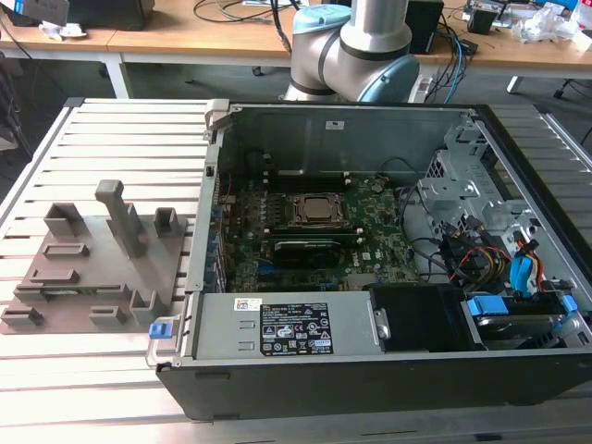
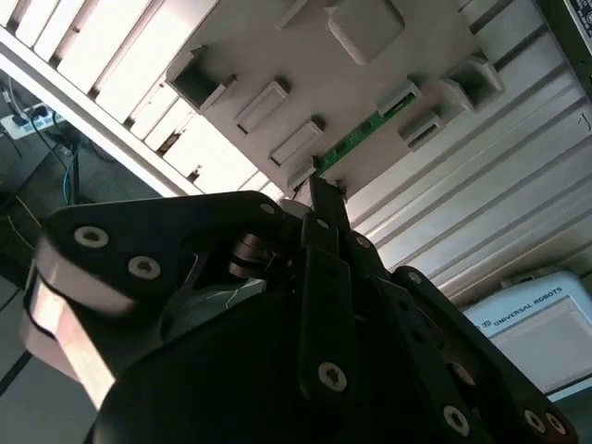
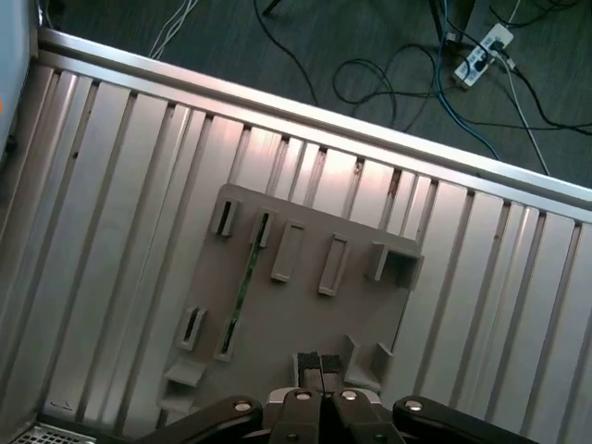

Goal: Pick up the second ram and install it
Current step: 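Pick up the second ram and move it above second insertion slot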

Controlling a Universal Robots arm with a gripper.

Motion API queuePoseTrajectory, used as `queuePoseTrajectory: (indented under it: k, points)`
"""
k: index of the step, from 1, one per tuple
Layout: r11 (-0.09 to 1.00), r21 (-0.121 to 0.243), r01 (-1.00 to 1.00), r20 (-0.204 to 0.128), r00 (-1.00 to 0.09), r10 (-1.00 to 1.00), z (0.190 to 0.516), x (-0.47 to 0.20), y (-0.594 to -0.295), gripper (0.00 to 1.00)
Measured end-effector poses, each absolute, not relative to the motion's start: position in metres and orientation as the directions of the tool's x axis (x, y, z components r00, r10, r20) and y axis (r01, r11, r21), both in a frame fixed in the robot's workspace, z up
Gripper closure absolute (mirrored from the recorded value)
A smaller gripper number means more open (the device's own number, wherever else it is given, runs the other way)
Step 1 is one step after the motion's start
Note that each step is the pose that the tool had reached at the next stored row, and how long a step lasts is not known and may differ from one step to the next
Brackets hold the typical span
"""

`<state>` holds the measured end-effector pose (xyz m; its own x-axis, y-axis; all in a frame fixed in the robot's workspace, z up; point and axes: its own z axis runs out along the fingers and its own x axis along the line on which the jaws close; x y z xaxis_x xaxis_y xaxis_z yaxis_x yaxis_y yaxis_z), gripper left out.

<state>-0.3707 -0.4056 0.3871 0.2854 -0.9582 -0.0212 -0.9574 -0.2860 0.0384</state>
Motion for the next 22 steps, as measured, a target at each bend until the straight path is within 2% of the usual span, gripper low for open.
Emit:
queuePoseTrajectory:
  k: [22]
  points:
    - [-0.551,0.039,-0.834,-0.019,0.551,-0.835,0.3871,-0.3707,-0.4056,0.89]
